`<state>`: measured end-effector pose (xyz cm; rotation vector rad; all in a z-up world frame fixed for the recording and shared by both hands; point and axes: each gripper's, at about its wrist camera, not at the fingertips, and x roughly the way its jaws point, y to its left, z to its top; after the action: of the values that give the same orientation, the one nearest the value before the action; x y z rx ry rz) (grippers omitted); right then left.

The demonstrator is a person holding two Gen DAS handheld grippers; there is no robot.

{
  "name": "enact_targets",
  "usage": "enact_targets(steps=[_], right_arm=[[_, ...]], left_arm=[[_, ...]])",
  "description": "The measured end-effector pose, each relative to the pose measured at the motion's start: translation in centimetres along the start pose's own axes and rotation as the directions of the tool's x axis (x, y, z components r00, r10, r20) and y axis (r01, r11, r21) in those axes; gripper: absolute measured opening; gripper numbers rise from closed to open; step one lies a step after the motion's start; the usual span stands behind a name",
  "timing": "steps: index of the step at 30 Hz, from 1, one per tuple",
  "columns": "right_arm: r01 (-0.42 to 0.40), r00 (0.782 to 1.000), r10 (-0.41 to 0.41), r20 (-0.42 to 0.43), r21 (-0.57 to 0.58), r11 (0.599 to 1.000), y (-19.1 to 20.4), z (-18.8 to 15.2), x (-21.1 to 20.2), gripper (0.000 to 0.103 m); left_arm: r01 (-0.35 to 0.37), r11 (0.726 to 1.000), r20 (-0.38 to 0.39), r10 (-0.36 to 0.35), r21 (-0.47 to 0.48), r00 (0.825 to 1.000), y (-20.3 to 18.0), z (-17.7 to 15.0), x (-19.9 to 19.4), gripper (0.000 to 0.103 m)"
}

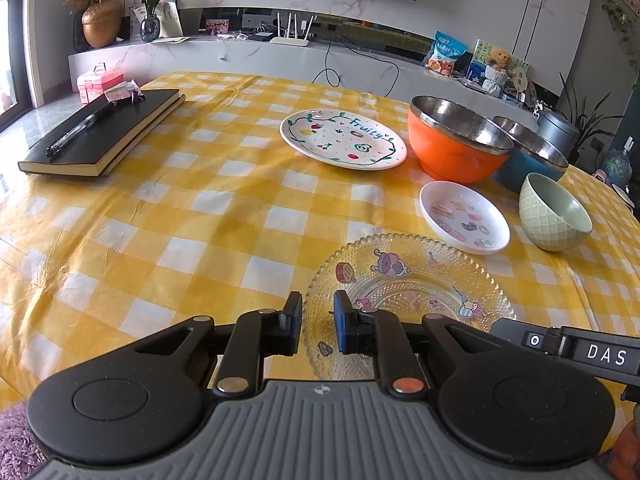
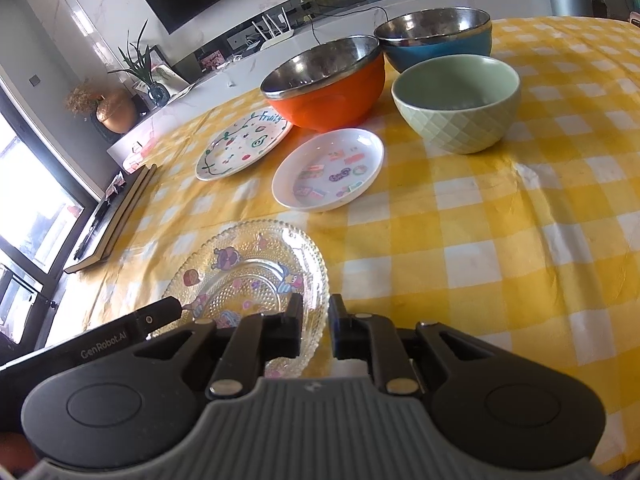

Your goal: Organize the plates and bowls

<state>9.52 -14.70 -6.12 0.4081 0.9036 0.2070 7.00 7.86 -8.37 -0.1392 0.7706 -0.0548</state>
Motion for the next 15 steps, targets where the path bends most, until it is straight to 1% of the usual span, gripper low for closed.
enact_targets(steps=[1,2,3,6,10,12,15], right_arm=[[0.0,1.0,0.0,0.005,-0.006,1.0,0.1,0.0,-0.1,0.027],[0.004,1.0,-0.004,0.017,-0.014,1.0,0.2,0.1,-0.4,0.031],[0.01,1.0,-0.009,0.028,-0.025,1.0,0.3,0.1,-0.7,0.031],[0.026,0.997,-0.023,0.071,-0.053,0.998,0.7,0.7,-1.7,0.032],[0.038,0.991,-0.027,0.13,-0.087,0.995,1.2,1.9,-2.7,0.033],[0.041,0.989,-0.025,0.148,-0.104,0.994,1.5,2.5,-3.0,0.034],[0.037,0.988,-0.019,0.153,-0.113,0.993,1.9,3.4,-2.7,0.034]], left_arm=[[0.001,1.0,0.008,-0.001,0.008,1.0,-0.1,0.1,-0.2,0.028],[0.0,1.0,0.014,0.0,0.017,1.0,-0.1,0.2,-0.4,0.034],[-0.004,1.0,0.019,0.003,0.022,1.0,-0.2,0.3,-0.6,0.037],[-0.002,1.0,0.026,0.001,0.018,1.0,0.0,1.1,-1.2,0.042],[0.002,1.0,0.049,-0.002,0.012,0.999,0.2,2.5,-2.0,0.044],[0.001,1.0,0.062,-0.002,0.021,0.998,0.2,3.4,-2.3,0.046],[0.0,0.999,0.08,-0.004,0.048,0.997,-0.2,4.8,-2.5,0.046]])
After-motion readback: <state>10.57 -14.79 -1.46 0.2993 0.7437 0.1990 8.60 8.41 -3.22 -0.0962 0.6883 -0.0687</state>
